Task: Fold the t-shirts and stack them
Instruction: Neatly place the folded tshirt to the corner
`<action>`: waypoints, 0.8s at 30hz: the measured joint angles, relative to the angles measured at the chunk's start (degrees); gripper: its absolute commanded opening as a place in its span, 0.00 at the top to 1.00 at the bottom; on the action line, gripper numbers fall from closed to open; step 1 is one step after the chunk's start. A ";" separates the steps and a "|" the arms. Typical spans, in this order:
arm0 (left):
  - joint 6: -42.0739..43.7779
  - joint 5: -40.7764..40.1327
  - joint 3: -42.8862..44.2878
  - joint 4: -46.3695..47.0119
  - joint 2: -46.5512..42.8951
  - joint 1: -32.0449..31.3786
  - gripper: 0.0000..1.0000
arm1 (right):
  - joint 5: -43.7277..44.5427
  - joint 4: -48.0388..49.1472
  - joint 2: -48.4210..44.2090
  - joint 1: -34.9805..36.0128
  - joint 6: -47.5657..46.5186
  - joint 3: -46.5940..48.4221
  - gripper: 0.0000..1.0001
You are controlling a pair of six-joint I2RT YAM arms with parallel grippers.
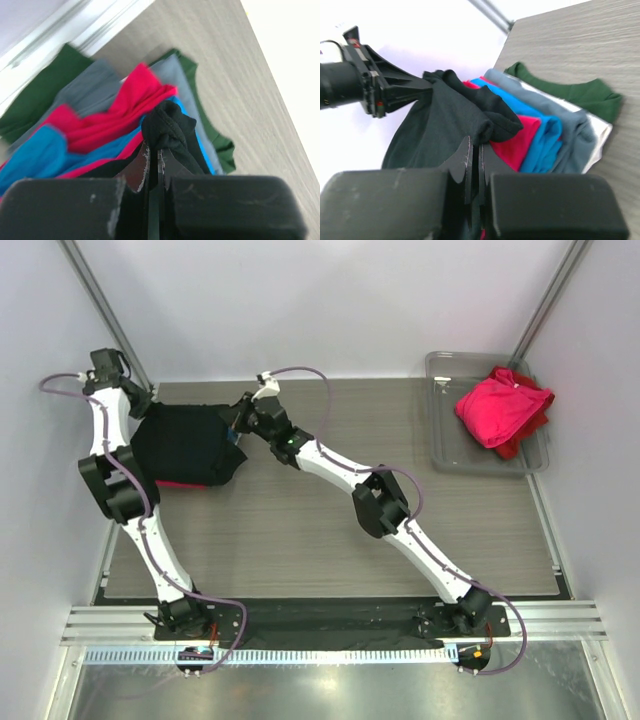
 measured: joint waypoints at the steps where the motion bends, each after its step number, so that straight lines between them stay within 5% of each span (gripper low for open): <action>1: -0.28 0.15 1.20 0.63 1.60 -0.39 1.00 | -0.09 0.59 0.74 -0.39 0.48 0.48 0.99; 13: -2.82 1.53 6.27 6.84 9.90 -3.39 1.00 | -1.84 6.27 5.68 -3.85 4.55 1.70 0.99; 16: -3.34 2.73 8.94 7.26 12.02 -3.43 0.98 | -1.31 6.99 5.70 -3.80 4.28 1.70 0.79; 17: -3.43 3.30 9.64 7.56 12.66 -3.45 0.89 | -1.18 7.43 5.70 -3.80 4.15 1.70 0.60; 18: -3.45 3.28 9.88 8.11 13.03 -3.50 0.67 | -0.76 7.67 5.70 -3.80 4.44 1.70 0.56; 19: -3.28 3.23 9.92 8.83 13.29 -3.50 0.60 | -0.37 8.04 5.70 -3.93 4.07 1.70 0.52; 24: -3.91 2.58 9.57 13.40 13.11 -3.26 0.46 | 0.24 9.46 5.64 -4.96 3.76 1.18 0.43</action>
